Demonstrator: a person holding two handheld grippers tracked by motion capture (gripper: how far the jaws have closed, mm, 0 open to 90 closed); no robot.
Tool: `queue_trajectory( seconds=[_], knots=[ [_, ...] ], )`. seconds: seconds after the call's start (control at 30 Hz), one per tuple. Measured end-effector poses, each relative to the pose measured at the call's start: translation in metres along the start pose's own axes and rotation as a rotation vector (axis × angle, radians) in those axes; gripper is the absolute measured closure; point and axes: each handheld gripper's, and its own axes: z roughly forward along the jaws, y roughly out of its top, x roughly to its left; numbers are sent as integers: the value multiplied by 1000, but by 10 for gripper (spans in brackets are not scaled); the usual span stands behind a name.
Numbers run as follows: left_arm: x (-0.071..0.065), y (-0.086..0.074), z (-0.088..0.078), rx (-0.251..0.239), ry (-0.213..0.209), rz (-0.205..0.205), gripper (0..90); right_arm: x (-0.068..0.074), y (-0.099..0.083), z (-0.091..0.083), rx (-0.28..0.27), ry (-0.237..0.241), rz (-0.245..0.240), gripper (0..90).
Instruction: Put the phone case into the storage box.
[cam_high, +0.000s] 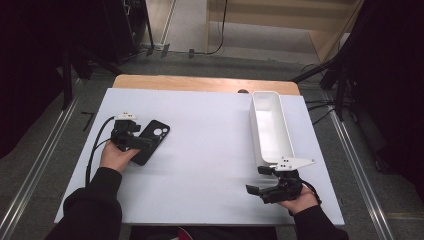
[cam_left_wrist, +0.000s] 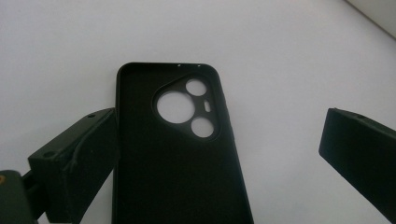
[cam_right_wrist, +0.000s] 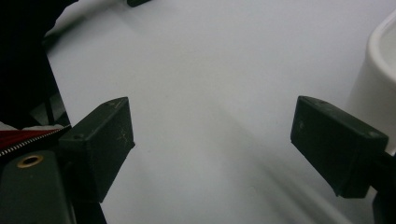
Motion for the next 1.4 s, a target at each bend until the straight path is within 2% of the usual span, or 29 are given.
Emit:
queue_trajectory(
  seconds=[0.23,0.33,0.4,0.47,0.5,0.77,0.9,1.0,1.1,1.2,1.4],
  knots=[
    [1,-8,5,31,28,14,0,0,0,0,-2,-2,-3,116],
    [1,-12,7,28,66,32,0,0,0,1,-3,-2,-1,116],
    [3,-13,7,31,61,17,0,0,0,1,-2,-2,-3,117],
    [3,-14,9,26,76,12,0,1,0,0,-1,-3,0,117],
    [4,-15,10,38,82,20,0,0,0,0,-1,-2,-1,117],
    [7,-22,18,64,97,7,0,1,0,0,0,-2,3,117],
    [5,-24,20,60,116,26,0,1,0,0,0,-1,3,117],
    [1,-26,22,66,155,68,0,0,0,1,0,-2,-4,116],
    [-3,-27,25,68,184,78,0,1,0,1,-1,-2,-4,117],
    [-6,-27,27,91,223,117,0,1,0,0,3,0,-4,117],
    [-7,-27,28,87,236,109,1,0,0,1,-1,-1,4,116]
  ],
)
